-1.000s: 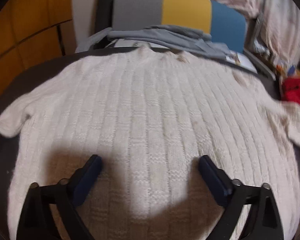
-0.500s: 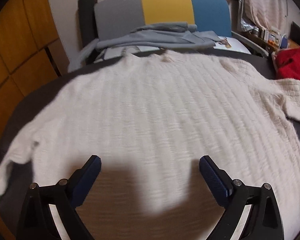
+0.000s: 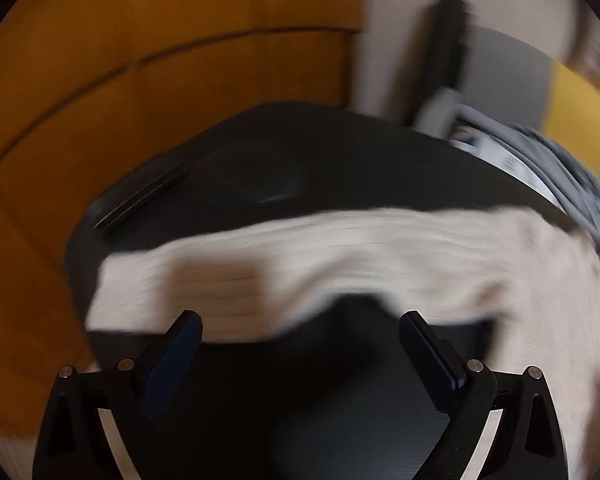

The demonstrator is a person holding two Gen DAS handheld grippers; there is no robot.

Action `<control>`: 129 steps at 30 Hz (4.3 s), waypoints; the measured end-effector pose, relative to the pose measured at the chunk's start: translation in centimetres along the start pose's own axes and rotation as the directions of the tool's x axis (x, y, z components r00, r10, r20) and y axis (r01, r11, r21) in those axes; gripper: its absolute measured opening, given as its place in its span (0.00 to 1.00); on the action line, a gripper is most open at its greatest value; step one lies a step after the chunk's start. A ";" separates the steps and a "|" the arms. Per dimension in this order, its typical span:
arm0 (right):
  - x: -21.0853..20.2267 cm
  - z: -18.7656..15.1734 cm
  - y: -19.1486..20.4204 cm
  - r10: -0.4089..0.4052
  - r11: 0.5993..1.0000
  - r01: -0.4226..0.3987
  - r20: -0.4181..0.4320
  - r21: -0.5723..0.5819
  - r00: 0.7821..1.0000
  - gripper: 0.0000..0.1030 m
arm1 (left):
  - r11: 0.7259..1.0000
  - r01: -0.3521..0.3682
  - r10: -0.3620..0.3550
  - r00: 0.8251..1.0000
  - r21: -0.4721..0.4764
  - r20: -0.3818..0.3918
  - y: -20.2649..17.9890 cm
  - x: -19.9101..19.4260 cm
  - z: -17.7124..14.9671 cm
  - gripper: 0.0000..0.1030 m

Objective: Fold clothes
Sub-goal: 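Grasp the cream sleeve cuff nearest the left gripper with the left gripper, then fold the held sleeve across the sweater body with the left gripper, then smooth the sweater body below the collar with both open grippers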

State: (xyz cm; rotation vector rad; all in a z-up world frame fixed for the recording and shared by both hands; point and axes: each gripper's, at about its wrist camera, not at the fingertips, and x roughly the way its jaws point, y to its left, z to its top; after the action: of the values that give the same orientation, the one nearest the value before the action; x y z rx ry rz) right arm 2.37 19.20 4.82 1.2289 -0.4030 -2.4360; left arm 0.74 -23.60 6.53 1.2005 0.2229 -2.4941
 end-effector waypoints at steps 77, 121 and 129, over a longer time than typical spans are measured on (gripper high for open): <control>18.4 7.5 13.1 -0.057 0.922 0.005 -0.125 -0.386 0.990 0.22 | 0.881 0.367 -0.380 0.925 0.299 -0.016 -10.7 -4.6 -13.0 0.62; 3.3 15.2 -15.2 -0.222 0.975 0.222 0.000 0.017 0.975 0.27 | 0.682 0.208 -0.328 0.944 0.701 0.039 -33.6 5.9 1.9 0.98; 4.0 11.6 -17.0 -0.386 0.922 0.385 0.019 0.041 0.922 0.40 | 0.711 0.113 -0.264 0.958 0.694 0.114 -31.0 6.9 0.3 1.00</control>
State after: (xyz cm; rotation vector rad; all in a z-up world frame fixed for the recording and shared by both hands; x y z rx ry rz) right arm -12.75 33.40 1.61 1.4047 -0.2284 -2.7862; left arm -15.42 3.10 0.93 1.1796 -0.7424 -2.9740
